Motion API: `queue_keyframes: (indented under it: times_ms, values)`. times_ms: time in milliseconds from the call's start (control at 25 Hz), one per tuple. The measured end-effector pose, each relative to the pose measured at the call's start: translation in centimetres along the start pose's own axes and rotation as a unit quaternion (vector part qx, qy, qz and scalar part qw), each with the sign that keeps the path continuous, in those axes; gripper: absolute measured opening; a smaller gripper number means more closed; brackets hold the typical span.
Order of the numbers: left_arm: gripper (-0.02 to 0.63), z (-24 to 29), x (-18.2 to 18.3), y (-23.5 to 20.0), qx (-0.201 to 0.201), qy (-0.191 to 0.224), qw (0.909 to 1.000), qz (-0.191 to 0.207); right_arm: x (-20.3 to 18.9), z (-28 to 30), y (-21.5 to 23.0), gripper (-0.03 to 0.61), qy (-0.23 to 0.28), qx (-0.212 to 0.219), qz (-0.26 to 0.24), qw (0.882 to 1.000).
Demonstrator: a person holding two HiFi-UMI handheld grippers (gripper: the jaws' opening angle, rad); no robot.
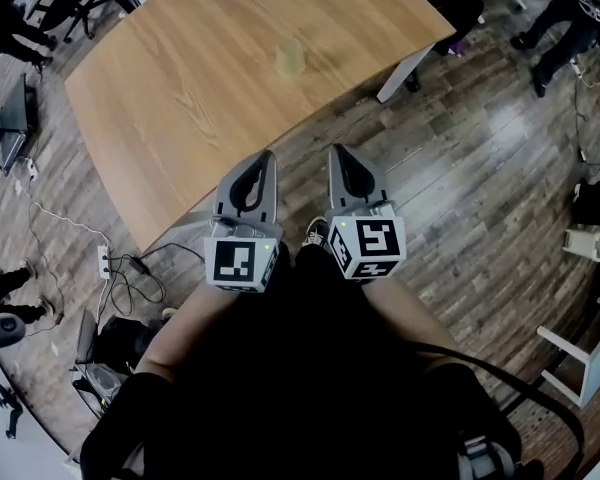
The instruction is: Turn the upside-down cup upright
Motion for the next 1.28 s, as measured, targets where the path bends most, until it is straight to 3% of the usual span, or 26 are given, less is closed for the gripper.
queue_keyframes:
  times_ms: [600, 640, 720, 800, 960, 1120, 1280]
  values:
    - [0.008, 15.5, -2.7, -12.2, -0.002, -0.044, 0.9986, -0.027, 2.6, 21.4, 3.9, 0.016, -0.068, 0.021, -0.026, 0.997]
    - [0.008, 16.5, -3.2, -13.0, -0.006, -0.044, 0.9988, -0.021, 2.4, 22.9, 3.9, 0.035, -0.073, 0.028, -0.025, 0.997]
    - [0.008, 18.4, -4.3, -14.3, -0.015, -0.047, 0.9986, -0.018, 1.7, 25.8, 3.9, 0.142, -0.081, 0.039, -0.025, 0.996]
    - [0.008, 20.0, -5.5, -15.5, -0.021, -0.052, 0.9979, -0.031, 0.9, 28.3, 3.8, 0.187, -0.088, 0.040, -0.028, 0.995]
    - [0.008, 23.2, -8.0, -17.8, -0.025, -0.065, 0.9972, -0.025, -0.1, 32.5, 4.2, 0.234, -0.090, 0.023, -0.038, 0.995]
    - [0.009, 26.2, -10.1, -18.8, -0.030, -0.082, 0.9961, 0.009, -0.7, 36.2, 5.8, 0.266, -0.087, 0.020, -0.049, 0.995]
    - [0.009, 28.7, -12.2, -20.2, -0.036, -0.089, 0.9953, -0.009, -1.2, 40.3, 5.9, 0.280, -0.087, 0.030, -0.067, 0.994]
Point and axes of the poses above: the fingertips, and each gripper's own axes: z forward along the fingers, y to its right, x out of its top, the point moved 9 cm from there along -z, backward along the fingers, and after that the axes turned 10 degrees about -y, right-handed, at the moved point
